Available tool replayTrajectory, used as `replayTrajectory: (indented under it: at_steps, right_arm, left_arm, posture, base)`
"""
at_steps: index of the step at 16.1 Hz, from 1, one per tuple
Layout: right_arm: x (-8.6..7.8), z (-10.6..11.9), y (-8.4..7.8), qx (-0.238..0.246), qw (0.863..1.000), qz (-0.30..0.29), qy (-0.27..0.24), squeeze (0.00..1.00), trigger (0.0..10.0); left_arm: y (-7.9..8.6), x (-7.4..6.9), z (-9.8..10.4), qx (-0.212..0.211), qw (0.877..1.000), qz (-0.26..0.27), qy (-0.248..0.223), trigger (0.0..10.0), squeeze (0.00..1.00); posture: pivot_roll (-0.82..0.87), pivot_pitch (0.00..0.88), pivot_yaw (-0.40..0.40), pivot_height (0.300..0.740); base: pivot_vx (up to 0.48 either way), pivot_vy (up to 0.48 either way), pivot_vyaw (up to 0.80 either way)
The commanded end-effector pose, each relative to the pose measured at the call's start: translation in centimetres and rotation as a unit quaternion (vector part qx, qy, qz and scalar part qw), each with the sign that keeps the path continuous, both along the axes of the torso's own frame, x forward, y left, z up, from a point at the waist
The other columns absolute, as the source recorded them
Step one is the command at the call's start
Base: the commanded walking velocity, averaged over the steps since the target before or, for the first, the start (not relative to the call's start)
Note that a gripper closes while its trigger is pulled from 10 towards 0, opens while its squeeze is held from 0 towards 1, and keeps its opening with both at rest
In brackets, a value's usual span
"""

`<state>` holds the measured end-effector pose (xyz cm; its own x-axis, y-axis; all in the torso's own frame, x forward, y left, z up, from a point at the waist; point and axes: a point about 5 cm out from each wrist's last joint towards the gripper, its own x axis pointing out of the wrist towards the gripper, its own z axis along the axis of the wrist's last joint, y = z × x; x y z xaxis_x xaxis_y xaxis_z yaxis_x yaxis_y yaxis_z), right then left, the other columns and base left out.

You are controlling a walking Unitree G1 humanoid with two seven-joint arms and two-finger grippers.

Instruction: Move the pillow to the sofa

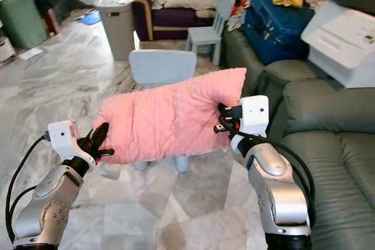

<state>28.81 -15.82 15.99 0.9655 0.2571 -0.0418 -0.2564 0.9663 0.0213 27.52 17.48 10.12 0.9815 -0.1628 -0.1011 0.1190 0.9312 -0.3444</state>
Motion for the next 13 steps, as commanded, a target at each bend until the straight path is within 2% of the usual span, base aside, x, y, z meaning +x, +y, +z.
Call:
replayTrajectory:
  at_steps: [1, 11, 13]
  right_arm:
    - [0.03, 0.59, 0.02, 0.003, 1.000, -0.003, -0.015, 0.00, 10.0]
    - [-0.02, 0.63, -0.04, 0.004, 1.000, -0.005, -0.016, 0.00, 10.0]
    - [-0.03, 0.63, -0.05, 0.004, 1.000, -0.005, -0.015, 0.00, 10.0]
  left_arm:
    - [0.34, 0.19, 0.14, 0.003, 1.000, 0.003, -0.001, 10.0, 0.00]
    - [0.39, 0.19, -0.09, 0.007, 1.000, 0.001, 0.004, 10.0, 0.00]
    - [0.23, 0.20, -0.09, 0.005, 1.000, -0.002, 0.005, 10.0, 0.00]
  posture:
    - [-0.05, 0.000, 0.001, 0.740]
    - [-0.06, 0.000, 0.004, 0.740]
    - [-0.06, 0.000, 0.004, 0.740]
  base:
    - [0.371, 0.000, -0.46]
    - [0.404, 0.258, -0.46]
    - [0.435, 0.000, -0.64]
